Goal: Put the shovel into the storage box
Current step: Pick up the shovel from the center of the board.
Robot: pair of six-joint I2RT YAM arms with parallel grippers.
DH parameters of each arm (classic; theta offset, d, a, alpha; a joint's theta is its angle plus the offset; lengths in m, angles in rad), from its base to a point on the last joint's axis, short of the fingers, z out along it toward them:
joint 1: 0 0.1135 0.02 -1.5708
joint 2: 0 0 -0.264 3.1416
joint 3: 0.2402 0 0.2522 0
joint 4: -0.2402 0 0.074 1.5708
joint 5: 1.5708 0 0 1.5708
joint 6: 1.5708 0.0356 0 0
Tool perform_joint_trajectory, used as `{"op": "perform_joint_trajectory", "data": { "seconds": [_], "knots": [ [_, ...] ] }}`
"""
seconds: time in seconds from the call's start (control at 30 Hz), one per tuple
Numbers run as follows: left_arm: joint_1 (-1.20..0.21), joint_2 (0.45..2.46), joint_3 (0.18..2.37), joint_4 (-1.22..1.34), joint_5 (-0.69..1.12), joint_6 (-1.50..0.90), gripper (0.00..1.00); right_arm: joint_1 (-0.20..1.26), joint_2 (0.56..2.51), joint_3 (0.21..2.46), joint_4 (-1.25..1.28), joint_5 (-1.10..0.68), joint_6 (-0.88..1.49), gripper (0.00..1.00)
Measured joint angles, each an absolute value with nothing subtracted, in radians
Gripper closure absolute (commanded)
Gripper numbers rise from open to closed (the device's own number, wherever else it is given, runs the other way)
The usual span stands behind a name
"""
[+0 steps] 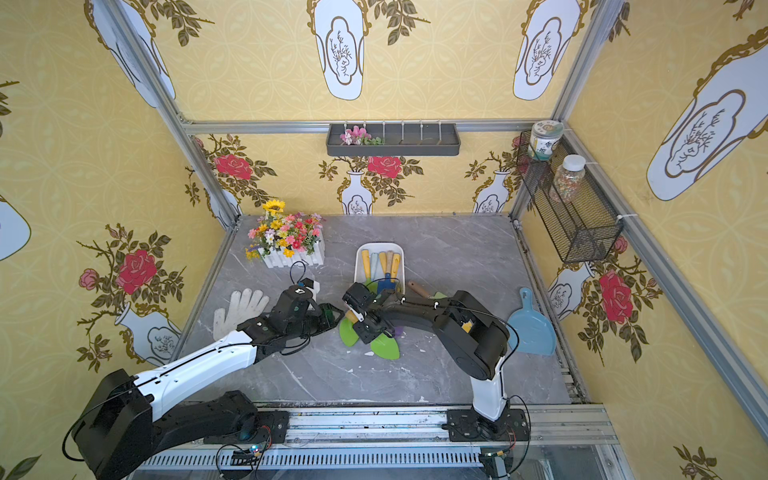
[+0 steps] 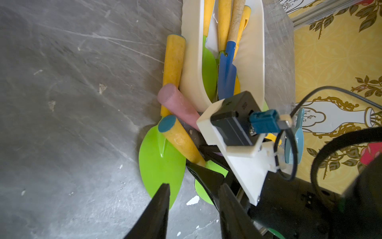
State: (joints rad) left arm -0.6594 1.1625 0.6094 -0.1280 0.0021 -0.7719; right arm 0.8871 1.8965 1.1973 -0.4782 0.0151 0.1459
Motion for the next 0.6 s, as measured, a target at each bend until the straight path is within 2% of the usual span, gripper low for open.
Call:
{"op": "perform_joint_trajectory", "data": {
  "seconds": [0.33, 0.6],
  "knots": [
    [-0.659, 1.164, 0.609, -0.128, -0.001, -0.779, 0.56, 0.902, 1.906, 1.209, -0.487, 0.042, 0.146, 0.74],
    [-0.659, 1.164, 0.609, -0.128, -0.001, -0.779, 0.57, 0.91, 1.881, 1.222, -0.509, 0.051, 0.15, 0.78]
  ]
}}
